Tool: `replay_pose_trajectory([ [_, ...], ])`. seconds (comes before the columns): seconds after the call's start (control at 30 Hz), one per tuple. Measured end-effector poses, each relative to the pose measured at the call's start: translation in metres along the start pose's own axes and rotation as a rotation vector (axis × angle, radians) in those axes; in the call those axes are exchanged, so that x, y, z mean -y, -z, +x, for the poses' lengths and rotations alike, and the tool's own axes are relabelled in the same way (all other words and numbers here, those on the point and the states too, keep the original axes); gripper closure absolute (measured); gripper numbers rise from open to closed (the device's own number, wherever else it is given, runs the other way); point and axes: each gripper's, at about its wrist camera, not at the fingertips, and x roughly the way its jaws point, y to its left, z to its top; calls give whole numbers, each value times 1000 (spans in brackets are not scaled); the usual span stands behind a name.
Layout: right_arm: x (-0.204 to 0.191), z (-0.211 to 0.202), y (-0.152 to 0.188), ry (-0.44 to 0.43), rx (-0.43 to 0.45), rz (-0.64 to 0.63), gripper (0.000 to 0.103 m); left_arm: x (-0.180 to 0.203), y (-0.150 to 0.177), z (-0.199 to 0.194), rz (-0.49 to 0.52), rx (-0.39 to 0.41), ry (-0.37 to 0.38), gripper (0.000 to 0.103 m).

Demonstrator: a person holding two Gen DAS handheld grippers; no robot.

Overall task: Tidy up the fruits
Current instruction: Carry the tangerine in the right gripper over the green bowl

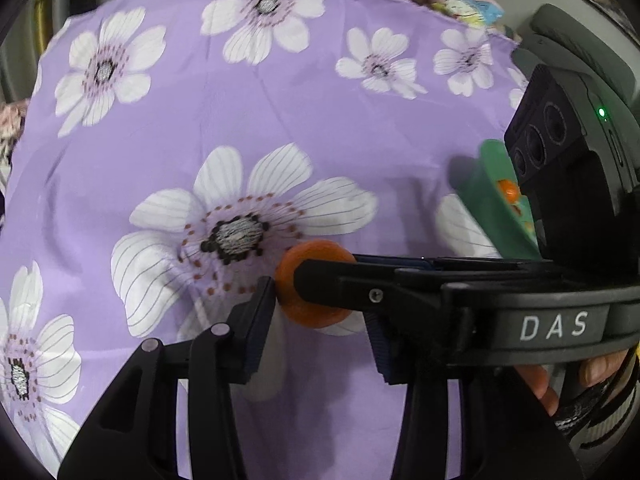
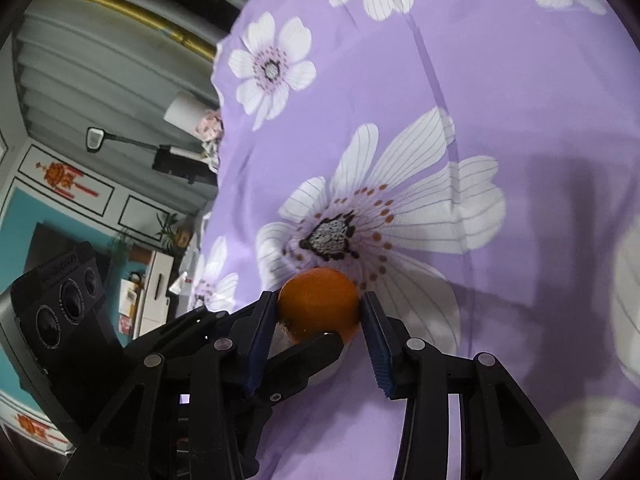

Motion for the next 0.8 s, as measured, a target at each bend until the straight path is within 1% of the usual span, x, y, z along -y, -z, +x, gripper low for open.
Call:
replay_pose_trajectory([
  [0.23,-9,-50,11,25,91,-25,58,42,-4,-23,69,53,31,59],
  [0.4,-1,-93,20,48,170,-8,58,84,-13,-29,140,73,71,59],
  [0.63,33,-155,32,118,278,54,58,151,-28,-14,230,69,161,59],
  [0.7,43,-169,35,134,301,71,58,172,-33,-6,259,62,187,59],
  [0.8,60,-190,39,157,332,101,58,193,-38,4,289,52,215,59],
])
